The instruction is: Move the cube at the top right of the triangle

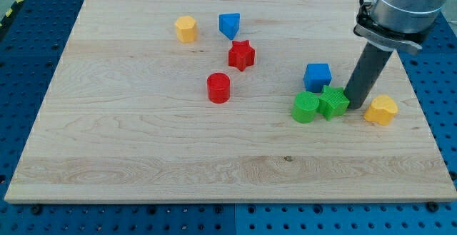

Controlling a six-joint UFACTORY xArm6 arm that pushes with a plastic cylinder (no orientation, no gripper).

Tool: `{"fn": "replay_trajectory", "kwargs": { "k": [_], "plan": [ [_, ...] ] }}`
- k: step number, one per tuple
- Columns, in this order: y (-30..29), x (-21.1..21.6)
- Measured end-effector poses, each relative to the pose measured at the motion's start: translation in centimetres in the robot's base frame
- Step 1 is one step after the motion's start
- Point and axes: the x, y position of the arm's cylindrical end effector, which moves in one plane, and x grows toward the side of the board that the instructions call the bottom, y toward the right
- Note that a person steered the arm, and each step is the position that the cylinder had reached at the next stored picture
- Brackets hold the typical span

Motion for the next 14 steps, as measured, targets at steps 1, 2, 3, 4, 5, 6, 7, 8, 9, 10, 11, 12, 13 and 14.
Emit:
{"fn": "replay_trajectory", "kwargs": {
  "k": [1,2,3,4,5,6,7,8,9,10,11,12,13,14],
  "plan": [
    [-1.2,-0.3],
    [-1.6,-0.9],
    [-2.0,-2.7],
    [-4.3,-4.5],
    [-6.3,-5.3],
    [-6.9,-5.3],
    [-6.9,-5.7],
    [-6.9,-7.5],
    [-6.9,-10.5],
    [-7.0,-13.7],
    [-7.4,-16.9],
    [-8.3,-19.1],
    [-7.2,-16.4],
    [-5.7,-12.6]
  ]
}}
